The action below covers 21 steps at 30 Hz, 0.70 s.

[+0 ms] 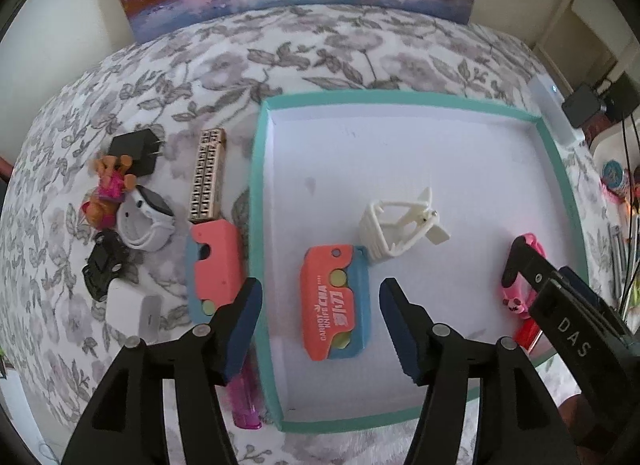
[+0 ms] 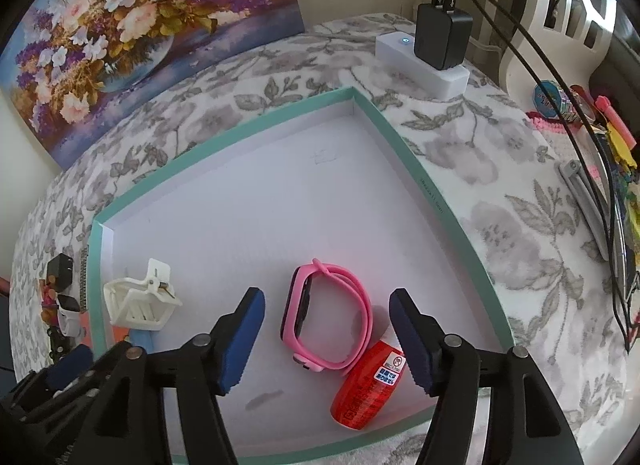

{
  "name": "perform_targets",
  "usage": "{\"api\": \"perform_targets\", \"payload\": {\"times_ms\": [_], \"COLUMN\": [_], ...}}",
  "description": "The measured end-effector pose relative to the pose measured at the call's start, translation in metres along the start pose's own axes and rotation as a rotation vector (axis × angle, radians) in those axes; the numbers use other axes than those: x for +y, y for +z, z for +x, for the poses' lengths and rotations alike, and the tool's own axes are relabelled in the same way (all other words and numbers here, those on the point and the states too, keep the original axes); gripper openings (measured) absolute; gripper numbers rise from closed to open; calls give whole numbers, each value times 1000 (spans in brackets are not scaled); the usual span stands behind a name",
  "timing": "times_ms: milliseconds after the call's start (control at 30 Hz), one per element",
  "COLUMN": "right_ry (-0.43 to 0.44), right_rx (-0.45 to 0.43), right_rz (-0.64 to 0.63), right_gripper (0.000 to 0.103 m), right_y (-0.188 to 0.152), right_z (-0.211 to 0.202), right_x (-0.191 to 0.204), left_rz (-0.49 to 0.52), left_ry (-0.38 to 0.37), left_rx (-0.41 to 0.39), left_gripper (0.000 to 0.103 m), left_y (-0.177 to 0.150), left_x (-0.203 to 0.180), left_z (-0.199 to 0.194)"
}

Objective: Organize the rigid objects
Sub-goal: 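Move both tools back toward the items beside the tray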

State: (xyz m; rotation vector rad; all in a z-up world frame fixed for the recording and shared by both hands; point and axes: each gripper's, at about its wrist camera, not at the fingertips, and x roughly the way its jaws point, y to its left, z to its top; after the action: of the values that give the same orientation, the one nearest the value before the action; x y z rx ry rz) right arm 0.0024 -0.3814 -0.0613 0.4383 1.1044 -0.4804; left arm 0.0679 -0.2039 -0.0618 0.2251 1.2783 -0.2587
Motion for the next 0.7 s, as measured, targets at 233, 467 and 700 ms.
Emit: {"api": "perform_targets", "payload": {"times_ms": [233,467,700], "right_ry": [0,13,9], "right_rx": [1,-11,-8], "right_rz": [-7,-25,-45], "right_gripper": [79,103,103], "right_y": [0,-1,-2], "right_z": [0,0,1], "right_x": [0,5,9], "left_rz": [-68,-145,-205], "left_ry": [23,71,110], "left_rx": [-37,-25,-7], "left_gripper": [76,93,93], "left_y": [3,5,4], "left_x": [21,45,63], "left_z": [-12,-7,0]}}
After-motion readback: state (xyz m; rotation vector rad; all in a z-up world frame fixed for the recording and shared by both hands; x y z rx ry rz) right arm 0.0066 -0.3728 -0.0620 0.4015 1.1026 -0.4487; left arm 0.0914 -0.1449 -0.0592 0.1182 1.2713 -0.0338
